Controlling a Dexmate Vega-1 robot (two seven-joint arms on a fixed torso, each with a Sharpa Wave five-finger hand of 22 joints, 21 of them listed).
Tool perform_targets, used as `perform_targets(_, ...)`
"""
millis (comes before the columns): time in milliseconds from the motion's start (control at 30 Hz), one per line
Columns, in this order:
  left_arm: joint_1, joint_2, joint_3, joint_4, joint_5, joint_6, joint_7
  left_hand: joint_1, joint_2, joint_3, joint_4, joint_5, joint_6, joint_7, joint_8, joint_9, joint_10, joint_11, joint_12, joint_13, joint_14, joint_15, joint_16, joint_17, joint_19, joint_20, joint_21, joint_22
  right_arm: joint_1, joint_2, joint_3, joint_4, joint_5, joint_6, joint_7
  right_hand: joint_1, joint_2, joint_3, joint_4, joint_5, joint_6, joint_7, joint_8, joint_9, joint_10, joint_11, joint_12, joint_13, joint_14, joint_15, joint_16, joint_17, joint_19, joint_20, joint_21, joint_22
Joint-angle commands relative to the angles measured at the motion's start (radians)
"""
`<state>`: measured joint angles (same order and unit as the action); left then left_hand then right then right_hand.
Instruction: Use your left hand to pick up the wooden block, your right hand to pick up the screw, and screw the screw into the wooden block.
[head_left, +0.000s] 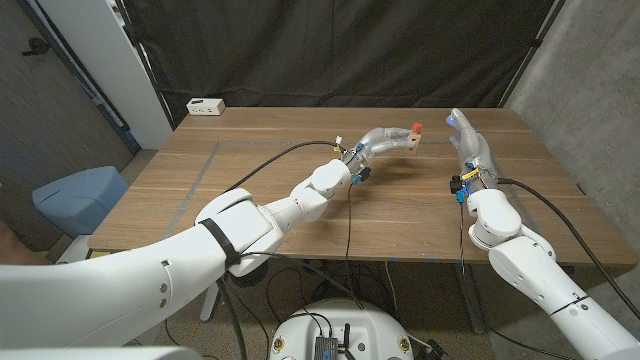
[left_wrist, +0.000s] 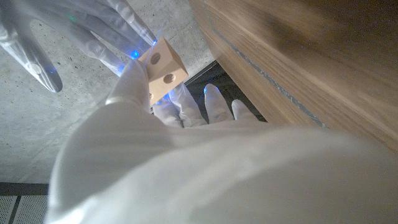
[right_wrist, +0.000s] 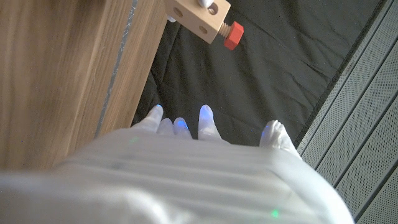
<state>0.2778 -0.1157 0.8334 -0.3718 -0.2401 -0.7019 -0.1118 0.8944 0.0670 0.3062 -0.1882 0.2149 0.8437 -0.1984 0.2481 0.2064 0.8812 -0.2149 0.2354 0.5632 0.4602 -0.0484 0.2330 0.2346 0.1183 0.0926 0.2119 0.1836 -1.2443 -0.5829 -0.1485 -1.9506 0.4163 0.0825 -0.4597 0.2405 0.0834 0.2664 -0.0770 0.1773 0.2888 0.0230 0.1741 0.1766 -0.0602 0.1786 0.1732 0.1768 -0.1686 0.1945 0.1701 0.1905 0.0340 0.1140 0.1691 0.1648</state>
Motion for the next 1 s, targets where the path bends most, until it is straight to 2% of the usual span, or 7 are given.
perform_targets(33,-0.003,-0.006,0.004,0.002,-0.001,0.015,0.0,-0.009,0.035,0.036,0.036,0.004,0.067,0.026,0.018,0.004,0.007,0.0,0.009,0.004,0.011,-0.091,0.005,0.002,0.004,-0.002,0.002,0.003,-0.012,0.01,-0.011,0.015,0.023,0.048,0.009,-0.01,0.003,-0.004,0.001,0.002,-0.005,-0.004,0.006,0.002,-0.027,0.004,-0.005,0.002,-0.022,0.002,0.004,0.004,-0.02,0.001,0.003,0.005)
perform_targets(333,-0.008,-0.011,0.008,0.004,-0.003,0.034,-0.006,-0.009,0.035,0.036,0.036,0.004,0.067,0.025,0.018,0.004,0.008,0.0,0.01,0.004,0.011,-0.09,0.004,0.003,0.004,-0.001,0.002,0.003,-0.012,0.022,-0.029,0.018,0.026,0.055,0.0,-0.015,0.008,-0.005,0.001,0.002,-0.005,-0.006,0.007,0.001,-0.059,-0.013,-0.005,0.002,-0.041,-0.005,0.006,0.004,-0.03,0.0,0.008,0.005)
perform_targets(500,-0.014,-0.013,0.011,0.005,-0.005,0.048,-0.011,-0.01,0.035,0.035,0.037,0.004,0.067,0.026,0.018,0.004,0.007,0.0,0.009,0.004,0.011,-0.089,0.005,0.003,0.004,-0.001,0.002,0.003,-0.009,0.023,-0.038,0.022,0.025,0.056,0.0,-0.028,0.013,-0.008,0.004,0.001,-0.013,-0.006,0.006,0.001,-0.107,-0.031,-0.007,0.003,-0.063,-0.016,0.009,0.006,-0.047,0.004,0.01,0.006)
perform_targets(1000,-0.024,-0.016,0.021,0.006,-0.007,0.072,-0.01,-0.009,0.036,0.036,0.037,0.004,0.067,0.026,0.018,0.004,0.009,0.0,0.01,0.004,0.01,-0.09,0.004,0.003,0.004,0.0,0.001,0.003,0.016,0.016,-0.059,0.042,0.038,0.043,0.016,-0.037,0.02,-0.008,0.007,0.002,-0.017,-0.009,0.007,0.001,-0.15,-0.042,-0.004,0.003,-0.09,-0.032,0.009,0.007,-0.062,-0.003,0.012,0.006)
